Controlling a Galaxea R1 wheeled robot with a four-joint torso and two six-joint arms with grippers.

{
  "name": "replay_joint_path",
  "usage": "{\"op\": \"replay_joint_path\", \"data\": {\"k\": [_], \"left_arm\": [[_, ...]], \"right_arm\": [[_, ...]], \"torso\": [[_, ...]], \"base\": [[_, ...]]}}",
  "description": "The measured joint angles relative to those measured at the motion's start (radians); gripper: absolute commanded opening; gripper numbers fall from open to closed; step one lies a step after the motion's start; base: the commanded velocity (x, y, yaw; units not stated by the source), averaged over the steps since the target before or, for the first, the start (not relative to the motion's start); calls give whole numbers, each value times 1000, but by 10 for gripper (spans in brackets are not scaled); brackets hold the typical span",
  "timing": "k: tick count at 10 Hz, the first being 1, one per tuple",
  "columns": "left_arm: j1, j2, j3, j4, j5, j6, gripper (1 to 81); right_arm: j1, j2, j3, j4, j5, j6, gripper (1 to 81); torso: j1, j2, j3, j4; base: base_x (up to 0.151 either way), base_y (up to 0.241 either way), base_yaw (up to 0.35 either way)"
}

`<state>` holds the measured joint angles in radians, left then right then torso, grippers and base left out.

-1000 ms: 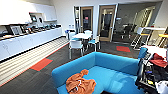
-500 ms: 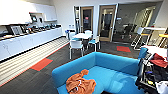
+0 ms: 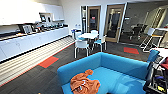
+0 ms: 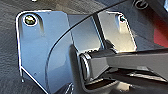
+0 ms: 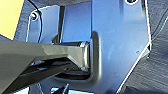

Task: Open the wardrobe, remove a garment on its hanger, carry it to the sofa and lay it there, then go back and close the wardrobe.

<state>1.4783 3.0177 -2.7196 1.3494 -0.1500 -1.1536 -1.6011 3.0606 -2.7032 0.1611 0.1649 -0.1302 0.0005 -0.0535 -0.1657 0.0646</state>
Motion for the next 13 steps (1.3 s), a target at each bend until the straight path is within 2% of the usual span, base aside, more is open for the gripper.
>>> {"op": "replay_joint_path", "data": {"k": [11, 12, 13], "left_arm": [[1, 5, -18, 0, 1, 1, 811], [1, 11, -18, 0, 4, 1, 811], [-1, 20, -18, 0, 36, 1, 811]], "right_arm": [[4, 12, -6, 0, -6, 0, 811], [6, 12, -6, 0, -5, 0, 811], [6, 12, -6, 0, -4, 0, 811]], "torso": [[0, 0, 0, 0], [0, 0, 0, 0], [0, 0, 0, 0]], "base": [[0, 0, 293], [0, 0, 301], [0, 0, 302]]}}
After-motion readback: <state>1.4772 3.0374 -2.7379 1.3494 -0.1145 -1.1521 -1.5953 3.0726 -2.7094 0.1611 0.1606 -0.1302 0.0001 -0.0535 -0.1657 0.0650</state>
